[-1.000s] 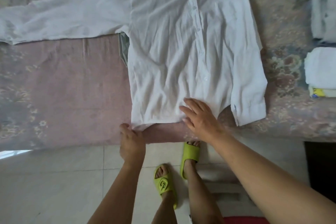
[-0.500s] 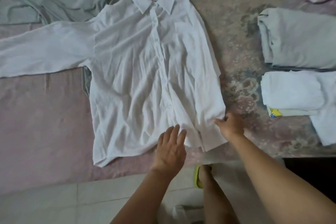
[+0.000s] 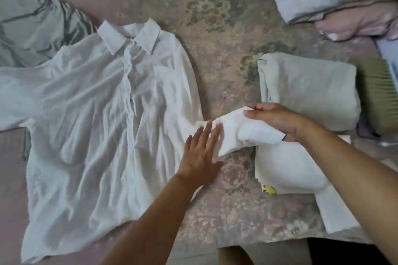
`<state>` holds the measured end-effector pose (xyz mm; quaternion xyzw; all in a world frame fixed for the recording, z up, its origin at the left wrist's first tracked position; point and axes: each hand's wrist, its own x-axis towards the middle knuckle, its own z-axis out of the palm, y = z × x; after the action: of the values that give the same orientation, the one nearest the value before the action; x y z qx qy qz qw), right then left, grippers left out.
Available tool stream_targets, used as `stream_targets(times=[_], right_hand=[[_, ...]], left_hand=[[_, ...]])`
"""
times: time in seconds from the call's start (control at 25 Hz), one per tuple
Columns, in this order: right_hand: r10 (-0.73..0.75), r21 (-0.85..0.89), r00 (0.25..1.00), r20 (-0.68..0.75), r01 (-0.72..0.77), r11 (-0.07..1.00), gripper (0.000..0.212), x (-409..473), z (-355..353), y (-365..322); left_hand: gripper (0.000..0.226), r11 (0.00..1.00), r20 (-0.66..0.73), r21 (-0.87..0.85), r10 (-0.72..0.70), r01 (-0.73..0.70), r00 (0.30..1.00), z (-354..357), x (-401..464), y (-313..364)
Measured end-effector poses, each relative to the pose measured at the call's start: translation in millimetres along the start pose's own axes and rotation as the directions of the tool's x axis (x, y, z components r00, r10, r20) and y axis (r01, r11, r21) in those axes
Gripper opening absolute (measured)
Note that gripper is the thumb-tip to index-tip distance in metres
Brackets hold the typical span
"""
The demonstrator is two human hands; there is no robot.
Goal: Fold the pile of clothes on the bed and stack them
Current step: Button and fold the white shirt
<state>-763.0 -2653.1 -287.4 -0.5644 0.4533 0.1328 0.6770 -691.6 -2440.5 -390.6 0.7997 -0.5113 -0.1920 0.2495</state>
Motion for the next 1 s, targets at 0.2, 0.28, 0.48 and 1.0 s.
stream_targets(times=[0.2, 0.28, 0.48, 1.0], right_hand=[[0.172, -0.258, 0.95, 0.259, -0.104, 0.961, 0.042, -6, -88, -70], [0.169, -0.438, 0.967, 0.191, -0.07, 0.896, 0.029, -12, -133, -105], [-0.046, -0.607, 0.997, -0.06, 0.001, 0.795, 0.018, 7, -245, -125], [-0.585, -0.911, 0.698, -0.413, -0.325, 0.255, 0.037, 118, -301, 11]], left_hand=[[0.089, 0.988, -0.098, -0.142, -0.069, 0.055, 0.993, 5, 88, 94], [0.074, 0.98, -0.067, -0.175, -0.107, 0.094, 0.992, -4, 122, 135], [0.107, 0.973, 0.077, -0.121, -0.186, 0.195, 0.979, 12, 204, 192], [0.068, 0.987, 0.376, 0.159, -0.028, -0.035, 0.926, 117, 282, 191]])
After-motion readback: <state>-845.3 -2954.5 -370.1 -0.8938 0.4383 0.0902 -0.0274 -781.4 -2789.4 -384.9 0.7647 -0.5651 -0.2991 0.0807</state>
